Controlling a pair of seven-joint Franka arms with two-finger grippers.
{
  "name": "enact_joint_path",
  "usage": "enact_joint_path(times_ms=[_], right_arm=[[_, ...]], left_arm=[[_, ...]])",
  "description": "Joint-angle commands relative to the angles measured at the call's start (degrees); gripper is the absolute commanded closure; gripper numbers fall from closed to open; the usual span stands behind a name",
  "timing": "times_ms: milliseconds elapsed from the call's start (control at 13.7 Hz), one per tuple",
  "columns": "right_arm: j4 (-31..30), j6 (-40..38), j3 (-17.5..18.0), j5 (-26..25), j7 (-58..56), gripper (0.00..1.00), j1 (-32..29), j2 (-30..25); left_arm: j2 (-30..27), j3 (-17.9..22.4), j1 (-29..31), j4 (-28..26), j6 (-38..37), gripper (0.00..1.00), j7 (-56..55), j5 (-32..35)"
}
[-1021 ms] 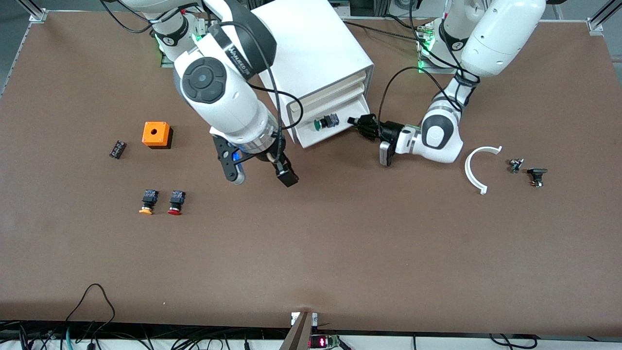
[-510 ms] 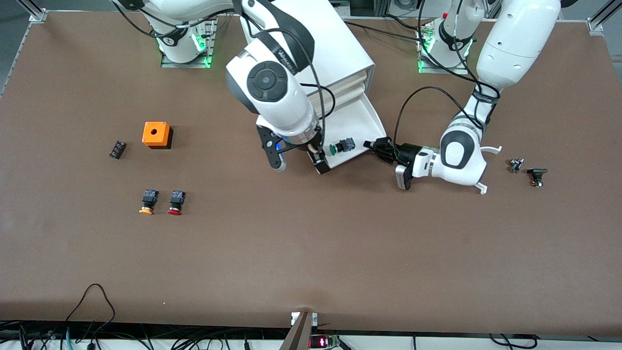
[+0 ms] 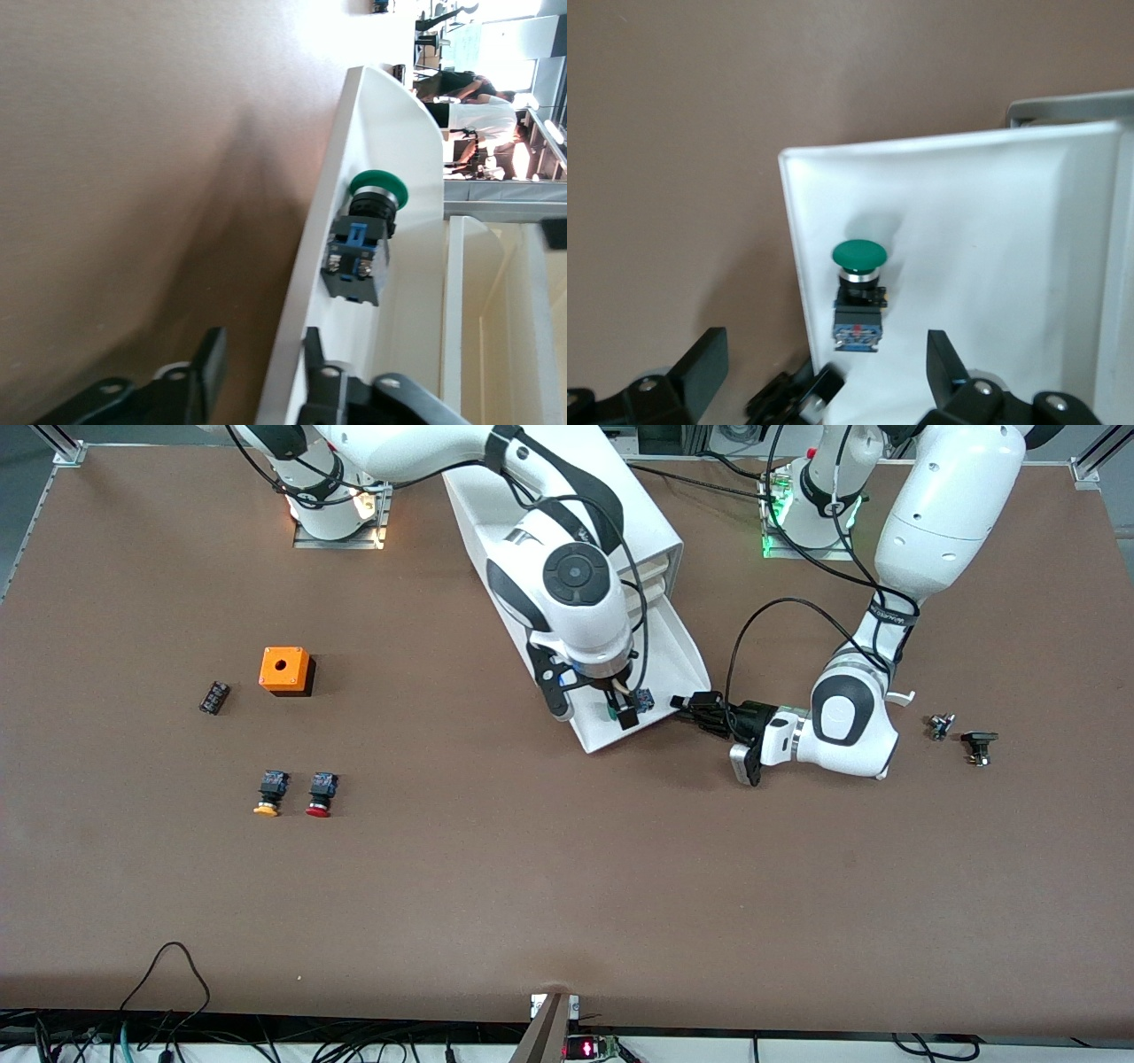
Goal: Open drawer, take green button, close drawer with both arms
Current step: 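Reach the right gripper into the open drawer toward the green button, then grasp the green button with the right gripper while the left gripper releases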
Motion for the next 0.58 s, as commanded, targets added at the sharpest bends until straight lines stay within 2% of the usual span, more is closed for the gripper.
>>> enact_joint_path(times_ms=[0, 219, 510], right_arm=[[2.0, 2.0, -0.7, -1.2, 2.9, 0.01, 1.9, 3.0], [1.9, 4.0, -0.8, -1.2, 3.7, 0.01, 2.9, 4.9], [1.8, 7.6, -0.9, -1.2, 4.4, 0.01, 3.9, 7.3]], left_arm=[[-1.5, 0.1, 1.7, 1.5, -0.9, 0.0, -3.5, 4.7], [-5.2, 0.2, 2.8, 4.0, -5.7, 0.0, -13.8, 12.0], [-9.0, 0.2, 3.0, 11.9, -13.8, 0.0, -29.9, 24.0]])
